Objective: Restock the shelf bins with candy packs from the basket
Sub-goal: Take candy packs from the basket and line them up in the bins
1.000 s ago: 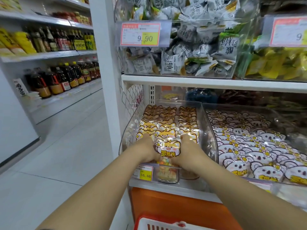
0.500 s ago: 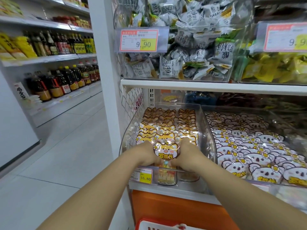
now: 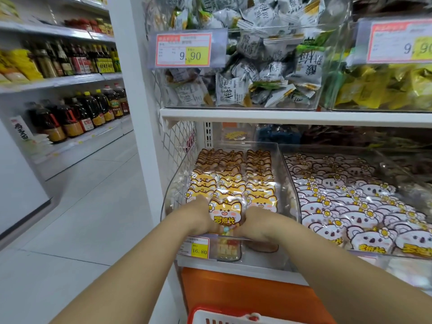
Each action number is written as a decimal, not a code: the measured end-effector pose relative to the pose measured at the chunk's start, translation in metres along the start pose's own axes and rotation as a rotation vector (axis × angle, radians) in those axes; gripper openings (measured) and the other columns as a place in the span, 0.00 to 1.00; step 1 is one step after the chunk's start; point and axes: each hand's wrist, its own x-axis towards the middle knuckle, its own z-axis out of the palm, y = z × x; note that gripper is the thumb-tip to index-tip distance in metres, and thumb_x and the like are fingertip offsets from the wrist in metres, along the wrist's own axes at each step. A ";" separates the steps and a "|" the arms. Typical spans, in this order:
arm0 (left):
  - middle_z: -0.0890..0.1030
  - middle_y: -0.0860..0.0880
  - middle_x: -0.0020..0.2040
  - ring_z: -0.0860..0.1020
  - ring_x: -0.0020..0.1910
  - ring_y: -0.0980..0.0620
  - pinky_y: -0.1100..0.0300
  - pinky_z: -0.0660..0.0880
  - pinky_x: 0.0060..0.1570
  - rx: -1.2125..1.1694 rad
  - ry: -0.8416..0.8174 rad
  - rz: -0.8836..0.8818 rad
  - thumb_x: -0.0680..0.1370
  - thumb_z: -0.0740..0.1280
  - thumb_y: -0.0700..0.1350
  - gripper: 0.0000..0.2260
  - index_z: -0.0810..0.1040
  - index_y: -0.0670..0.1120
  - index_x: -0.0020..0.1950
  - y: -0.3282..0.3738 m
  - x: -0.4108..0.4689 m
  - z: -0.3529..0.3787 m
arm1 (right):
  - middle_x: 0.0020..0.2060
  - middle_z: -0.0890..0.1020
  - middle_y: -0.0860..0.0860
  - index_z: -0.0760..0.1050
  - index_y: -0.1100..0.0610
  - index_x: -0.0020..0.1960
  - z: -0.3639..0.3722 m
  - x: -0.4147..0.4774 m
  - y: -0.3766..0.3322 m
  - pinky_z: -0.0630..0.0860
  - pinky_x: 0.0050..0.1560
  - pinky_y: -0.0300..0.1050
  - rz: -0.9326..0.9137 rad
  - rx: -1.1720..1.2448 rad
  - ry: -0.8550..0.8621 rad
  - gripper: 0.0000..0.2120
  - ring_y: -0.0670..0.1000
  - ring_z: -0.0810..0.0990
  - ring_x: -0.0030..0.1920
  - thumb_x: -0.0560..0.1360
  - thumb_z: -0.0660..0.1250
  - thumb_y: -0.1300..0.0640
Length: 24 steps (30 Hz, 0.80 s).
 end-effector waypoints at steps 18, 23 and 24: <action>0.79 0.45 0.65 0.77 0.62 0.45 0.53 0.75 0.62 0.327 -0.097 0.006 0.79 0.68 0.55 0.22 0.76 0.43 0.69 0.013 0.017 0.005 | 0.46 0.85 0.62 0.78 0.64 0.51 -0.001 0.001 0.006 0.80 0.52 0.52 0.174 0.000 -0.038 0.12 0.61 0.84 0.47 0.76 0.70 0.55; 0.79 0.43 0.63 0.78 0.60 0.44 0.55 0.76 0.57 0.235 0.008 -0.021 0.76 0.73 0.50 0.25 0.73 0.41 0.69 0.013 0.024 0.010 | 0.53 0.82 0.56 0.76 0.62 0.60 0.003 0.013 0.008 0.77 0.48 0.42 0.093 -0.135 0.198 0.22 0.55 0.80 0.52 0.71 0.75 0.52; 0.79 0.43 0.63 0.78 0.61 0.44 0.55 0.76 0.58 0.240 0.009 -0.022 0.76 0.74 0.51 0.26 0.74 0.41 0.69 0.013 0.024 0.010 | 0.53 0.82 0.56 0.77 0.62 0.59 0.002 0.012 0.007 0.76 0.47 0.42 0.089 -0.163 0.184 0.21 0.54 0.80 0.51 0.71 0.75 0.52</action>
